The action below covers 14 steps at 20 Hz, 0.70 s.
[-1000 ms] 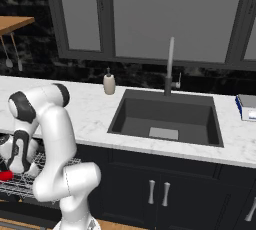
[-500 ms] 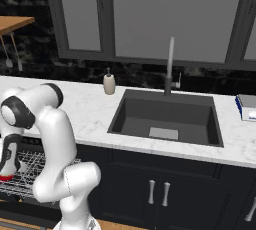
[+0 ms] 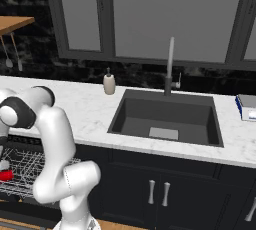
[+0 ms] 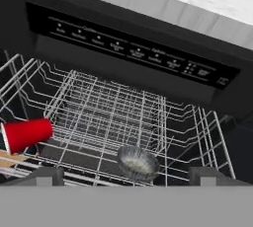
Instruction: Pick up the cup and bowl from the counter, place them in the dishwasher, and close the dishwasher door.
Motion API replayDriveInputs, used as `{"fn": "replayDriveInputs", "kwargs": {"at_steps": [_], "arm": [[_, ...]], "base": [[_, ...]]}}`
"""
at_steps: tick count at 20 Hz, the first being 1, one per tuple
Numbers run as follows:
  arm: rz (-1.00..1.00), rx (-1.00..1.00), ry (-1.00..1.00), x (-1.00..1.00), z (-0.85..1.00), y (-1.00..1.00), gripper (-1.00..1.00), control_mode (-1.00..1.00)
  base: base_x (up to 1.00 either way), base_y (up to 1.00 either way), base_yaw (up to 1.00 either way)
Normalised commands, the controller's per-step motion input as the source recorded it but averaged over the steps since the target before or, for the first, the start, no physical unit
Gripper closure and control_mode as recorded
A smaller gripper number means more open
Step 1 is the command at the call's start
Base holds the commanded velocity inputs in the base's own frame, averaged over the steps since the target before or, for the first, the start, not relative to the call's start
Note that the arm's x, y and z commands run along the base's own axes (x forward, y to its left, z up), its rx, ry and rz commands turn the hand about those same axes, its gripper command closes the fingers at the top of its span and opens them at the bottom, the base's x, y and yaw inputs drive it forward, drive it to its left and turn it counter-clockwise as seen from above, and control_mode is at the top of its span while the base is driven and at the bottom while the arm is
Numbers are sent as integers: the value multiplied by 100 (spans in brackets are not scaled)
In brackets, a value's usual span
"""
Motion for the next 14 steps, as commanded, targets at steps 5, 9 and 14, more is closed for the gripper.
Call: {"fn": "replayDriveInputs", "kwargs": {"at_steps": [5,9,14], "arm": [[0,-3,-33,-79,0,27,-100,-100],[0,-2,-30,-71,0,18,-100,-100],[0,0,-13,-47,-1,9,-100,-100]], "base": [[0,0,0],[0,0,0],[0,0,0]]}}
